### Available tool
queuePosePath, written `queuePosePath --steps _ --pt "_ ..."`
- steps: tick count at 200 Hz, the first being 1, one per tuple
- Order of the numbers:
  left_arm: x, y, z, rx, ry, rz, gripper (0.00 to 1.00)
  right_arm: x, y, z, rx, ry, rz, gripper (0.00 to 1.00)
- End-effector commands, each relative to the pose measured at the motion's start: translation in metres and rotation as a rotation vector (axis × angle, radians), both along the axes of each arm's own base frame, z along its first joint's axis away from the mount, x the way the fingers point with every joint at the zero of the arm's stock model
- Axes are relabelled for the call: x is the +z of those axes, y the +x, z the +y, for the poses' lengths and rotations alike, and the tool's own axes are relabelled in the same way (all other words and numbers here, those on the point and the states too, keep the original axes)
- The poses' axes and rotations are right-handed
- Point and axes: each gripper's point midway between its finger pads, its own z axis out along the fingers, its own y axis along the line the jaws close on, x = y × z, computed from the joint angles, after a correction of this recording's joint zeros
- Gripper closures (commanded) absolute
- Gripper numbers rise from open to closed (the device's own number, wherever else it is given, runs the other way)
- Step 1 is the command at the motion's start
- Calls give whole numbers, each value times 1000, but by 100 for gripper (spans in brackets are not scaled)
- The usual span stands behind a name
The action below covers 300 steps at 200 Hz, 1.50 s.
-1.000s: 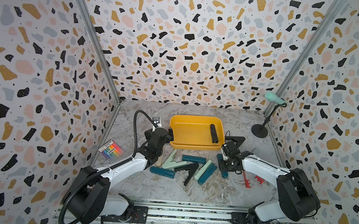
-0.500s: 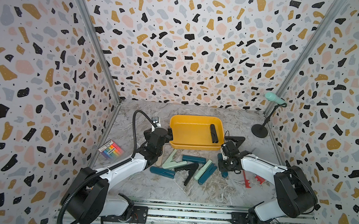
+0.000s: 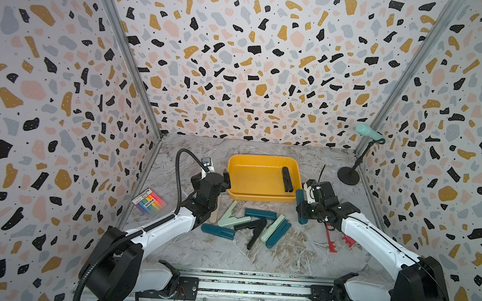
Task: Put the pruning pliers into the storage box
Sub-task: Pick up the pruning pliers from the center of the board, then place the pruning pliers in the storage box.
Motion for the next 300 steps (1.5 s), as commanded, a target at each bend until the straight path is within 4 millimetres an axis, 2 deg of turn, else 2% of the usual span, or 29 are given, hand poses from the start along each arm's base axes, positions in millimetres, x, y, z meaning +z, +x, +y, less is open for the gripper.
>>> queuePosePath --steps 1,18,34,47,73,98,121,145,176,202,231,239,258,271,288,300 --pt "1 3 2 18 0 -16 1 32 26 24 6 87 -68 70" --pt "-2 5 -1 11 2 -4 1 47 55 39 -8 125 -112 72" --pt "-4 8 -4 4 14 13 1 59 83 61 15 162 -145 72" --pt "-5 10 -5 2 17 21 0 58 101 75 28 168 -150 72" --pt "-7 12 -8 -8 9 22 1 28 138 93 25 141 -107 72" --pt "-10 12 -10 -18 14 32 1 -1 168 103 4 108 -82 72" --pt "-12 12 -9 -13 24 38 0 -24 180 108 -5 63 -33 72" --pt "-13 12 -7 -4 33 40 1 -45 187 101 -31 -20 -14 72" --pt "-17 12 -6 -2 37 48 0 -72 189 93 -39 -102 31 65" --pt "-19 12 -5 2 45 54 1 -84 190 81 -66 -173 43 51" --pt "-19 12 -3 5 49 54 1 -87 193 82 -61 -183 44 49" --pt "-19 12 -3 6 49 54 0 -89 193 84 -51 -185 48 52" --pt "-20 12 -3 7 51 56 1 -90 194 90 -31 -184 53 78" --pt "-21 12 -2 9 51 59 1 -88 193 92 -26 -189 43 91" --pt "-20 11 -1 13 51 56 1 -85 194 90 -43 -197 37 100" --pt "-19 10 0 13 50 54 0 -84 194 86 -55 -200 39 100"
